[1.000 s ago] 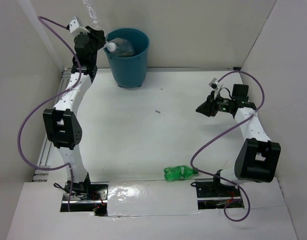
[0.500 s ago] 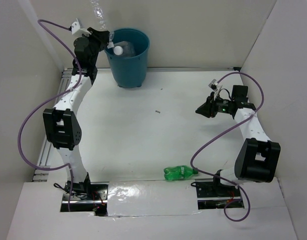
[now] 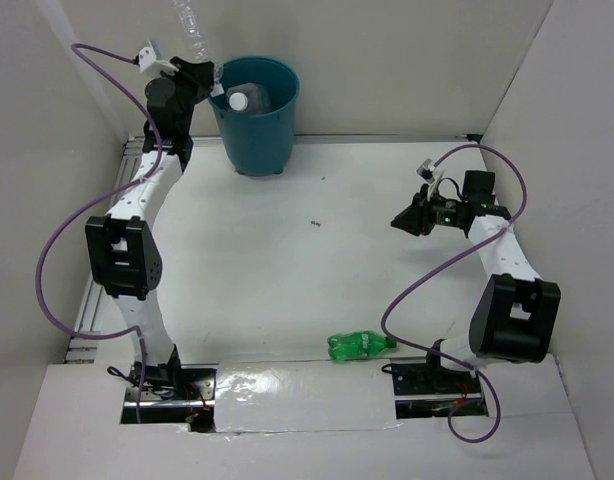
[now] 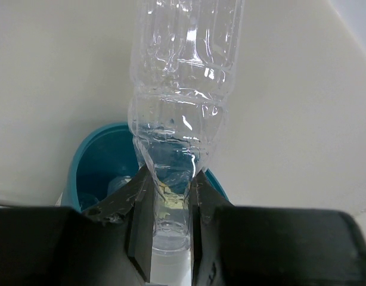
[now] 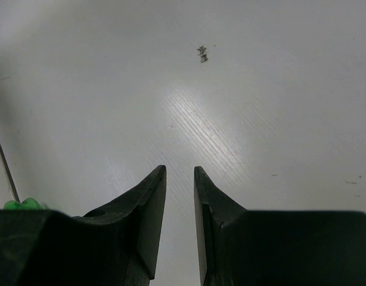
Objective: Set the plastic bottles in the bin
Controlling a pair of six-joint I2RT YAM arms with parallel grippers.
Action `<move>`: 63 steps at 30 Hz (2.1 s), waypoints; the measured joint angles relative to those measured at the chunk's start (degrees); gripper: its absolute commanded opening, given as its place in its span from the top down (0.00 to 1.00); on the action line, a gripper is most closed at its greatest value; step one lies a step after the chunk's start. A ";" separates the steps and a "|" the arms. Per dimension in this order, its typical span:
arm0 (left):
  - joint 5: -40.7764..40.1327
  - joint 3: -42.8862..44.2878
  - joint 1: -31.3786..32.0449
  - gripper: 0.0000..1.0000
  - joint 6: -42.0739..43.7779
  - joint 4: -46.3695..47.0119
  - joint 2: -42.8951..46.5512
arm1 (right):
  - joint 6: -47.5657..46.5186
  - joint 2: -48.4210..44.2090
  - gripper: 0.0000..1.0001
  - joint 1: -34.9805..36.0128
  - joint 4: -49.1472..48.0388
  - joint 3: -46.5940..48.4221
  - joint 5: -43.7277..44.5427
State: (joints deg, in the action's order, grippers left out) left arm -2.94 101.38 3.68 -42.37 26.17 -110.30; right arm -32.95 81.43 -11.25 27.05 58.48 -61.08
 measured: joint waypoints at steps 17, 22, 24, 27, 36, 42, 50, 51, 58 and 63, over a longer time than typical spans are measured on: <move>-7.85 12.37 4.50 1.00 9.62 -4.35 -9.25 | -0.02 0.46 0.65 -0.55 0.07 0.00 0.42; -7.91 12.37 3.80 1.00 9.60 -4.85 -9.25 | -0.02 0.48 0.65 -0.98 0.07 0.00 0.44; -7.93 12.37 3.56 1.00 9.62 -5.40 -9.25 | -0.02 0.57 0.65 -1.01 0.07 0.00 0.42; -8.17 12.37 3.15 1.00 10.51 -6.34 -9.25 | -0.02 0.59 0.65 -1.03 0.07 0.00 0.44; -8.70 13.09 2.95 0.94 14.25 -10.01 -10.58 | -0.04 1.44 0.62 -1.01 0.04 0.00 0.44; -7.17 13.29 3.69 0.39 16.90 -12.48 -11.69 | -0.09 1.46 0.61 -1.03 0.02 -0.44 0.44; -6.12 13.29 4.35 0.17 18.21 -12.92 -11.69 | -0.39 1.51 0.60 -1.01 0.07 -0.92 0.44; -6.12 13.29 4.35 0.17 18.21 -12.92 -11.69 | -0.44 1.51 0.60 -1.03 0.07 -0.92 0.44; -9.57 13.27 4.31 0.17 17.14 -15.52 -10.10 | -0.61 1.49 0.60 -1.01 0.09 -1.95 0.42; -13.88 13.27 3.28 0.19 13.20 -21.29 -7.04 | -0.61 1.42 0.60 -1.03 0.02 -2.47 0.42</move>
State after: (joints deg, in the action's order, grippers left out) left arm -16.82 114.65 6.96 -29.17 4.89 -117.34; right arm -33.56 82.85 -12.27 27.07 56.01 -60.66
